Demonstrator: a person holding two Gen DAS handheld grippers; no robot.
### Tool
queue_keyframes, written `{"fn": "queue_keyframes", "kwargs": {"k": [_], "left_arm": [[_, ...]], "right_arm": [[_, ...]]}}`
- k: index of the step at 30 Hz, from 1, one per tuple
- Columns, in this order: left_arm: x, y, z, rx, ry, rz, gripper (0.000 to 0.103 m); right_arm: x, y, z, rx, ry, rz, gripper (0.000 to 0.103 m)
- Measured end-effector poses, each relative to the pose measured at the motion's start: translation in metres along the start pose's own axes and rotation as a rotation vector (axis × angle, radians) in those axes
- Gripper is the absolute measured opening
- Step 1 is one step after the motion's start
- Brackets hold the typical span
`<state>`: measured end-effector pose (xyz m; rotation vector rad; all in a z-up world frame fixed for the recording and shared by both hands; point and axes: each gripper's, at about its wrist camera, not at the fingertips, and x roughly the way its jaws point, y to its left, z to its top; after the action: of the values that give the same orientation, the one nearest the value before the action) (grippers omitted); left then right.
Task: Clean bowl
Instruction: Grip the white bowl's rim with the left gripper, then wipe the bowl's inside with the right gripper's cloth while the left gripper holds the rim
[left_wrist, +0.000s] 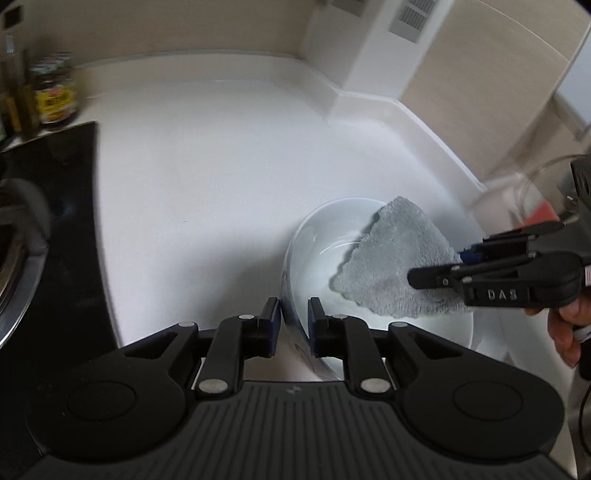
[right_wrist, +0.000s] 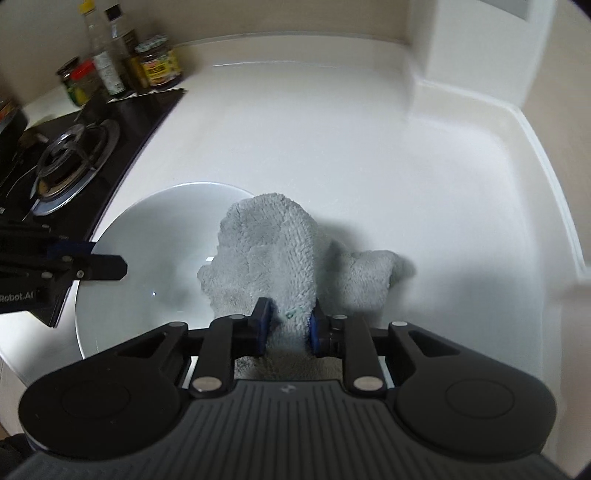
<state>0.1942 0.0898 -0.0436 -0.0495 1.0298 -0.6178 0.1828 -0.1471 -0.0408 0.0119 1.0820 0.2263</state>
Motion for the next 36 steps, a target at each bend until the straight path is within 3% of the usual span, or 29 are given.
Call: {"fn": "queue_keyframes", "kwargs": {"k": [4, 8, 17, 20, 23, 30, 36], "left_arm": [[0.004, 0.002, 0.007, 0.078, 0.027, -0.045, 0.014], [0.007, -0.003, 0.011, 0.144, 0.025, -0.051, 0.014], [0.013, -0.016, 0.019, 0.319, 0.048, -0.039, 0.013], [0.013, -0.015, 0.02, 0.333, 0.055, -0.057, 0.012], [0.014, -0.01, 0.019, 0.305, 0.05, -0.076, 0.011], [0.013, -0.015, 0.003, 0.291, 0.055, -0.072, 0.013], [0.023, -0.026, 0.012, 0.395, 0.102, -0.074, 0.005]], "right_arm": [[-0.006, 0.0, -0.015, 0.065, -0.003, -0.005, 0.019], [-0.009, -0.001, -0.021, 0.045, 0.006, 0.0, 0.02], [0.003, 0.009, 0.009, -0.227, 0.047, -0.063, 0.018], [0.009, 0.017, 0.015, -0.308, 0.042, -0.089, 0.018], [0.006, 0.014, 0.012, -0.228, 0.046, -0.089, 0.015], [-0.016, 0.002, -0.031, 0.169, -0.047, -0.082, 0.01], [-0.025, 0.019, -0.057, 0.347, -0.101, -0.169, 0.011]]}}
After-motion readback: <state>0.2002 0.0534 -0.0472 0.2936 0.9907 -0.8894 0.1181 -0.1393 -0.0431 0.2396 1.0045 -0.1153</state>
